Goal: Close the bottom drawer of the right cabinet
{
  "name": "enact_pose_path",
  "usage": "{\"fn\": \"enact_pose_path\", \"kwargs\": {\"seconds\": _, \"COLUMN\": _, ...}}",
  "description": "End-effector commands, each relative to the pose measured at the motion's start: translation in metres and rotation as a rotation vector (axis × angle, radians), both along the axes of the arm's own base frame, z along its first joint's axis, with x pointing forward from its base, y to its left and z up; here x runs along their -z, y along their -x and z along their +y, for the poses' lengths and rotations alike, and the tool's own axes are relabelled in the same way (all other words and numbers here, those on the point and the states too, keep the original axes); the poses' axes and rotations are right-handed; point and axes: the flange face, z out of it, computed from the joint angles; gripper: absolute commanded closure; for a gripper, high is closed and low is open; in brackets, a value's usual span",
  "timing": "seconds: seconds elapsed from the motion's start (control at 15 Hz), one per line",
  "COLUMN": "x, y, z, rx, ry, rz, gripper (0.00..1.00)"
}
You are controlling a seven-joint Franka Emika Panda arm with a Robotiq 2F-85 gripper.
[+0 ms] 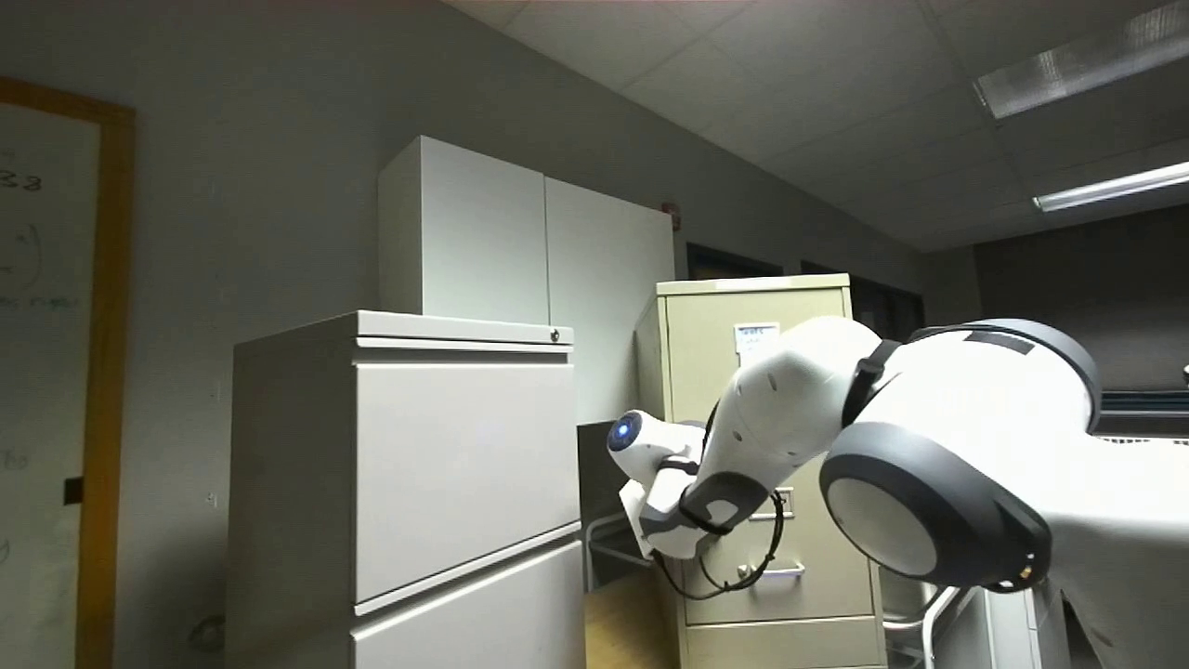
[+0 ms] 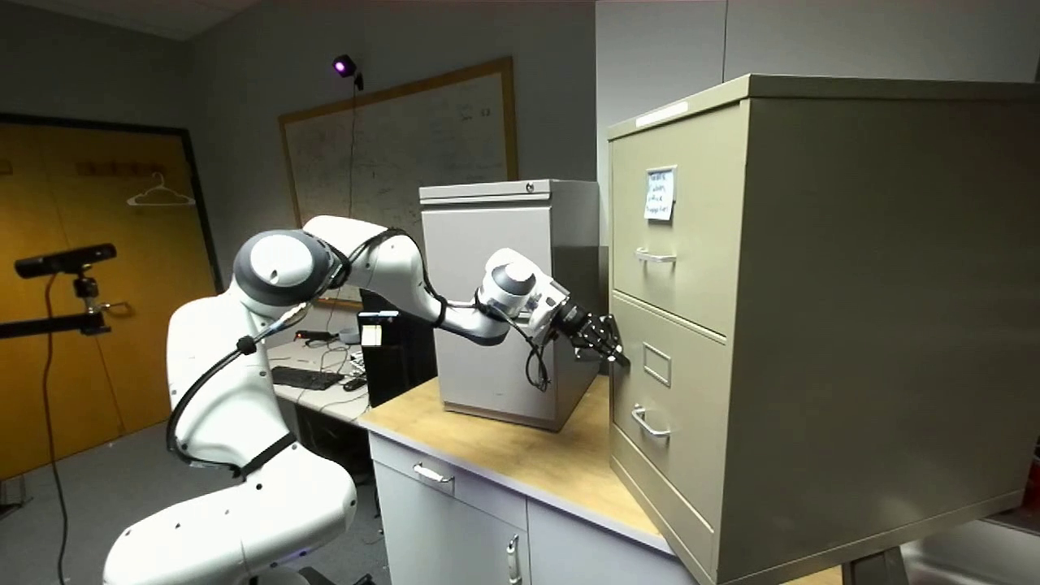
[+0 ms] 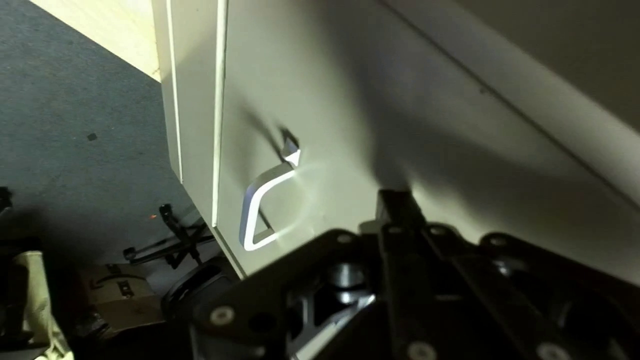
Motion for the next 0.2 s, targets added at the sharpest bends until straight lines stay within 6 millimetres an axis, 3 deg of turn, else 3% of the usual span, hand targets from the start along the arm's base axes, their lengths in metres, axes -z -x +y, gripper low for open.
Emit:
{"fn": "enact_pose_path", "kwargs": {"seconds": 0.0, "x": -0.0115, "y": -0.0453, "z": -0.0020, "rx": -0.083, "ry": -0.002, "rz": 0.013, "gripper": 1.00}}
{"fn": "enact_pose_path", "kwargs": {"seconds": 0.13, "x": -0.0117, "y": -0.0500, "z": -0.0033, "rx": -0.073, "ry": -0.007, "rz": 0.031, "gripper": 1.00}}
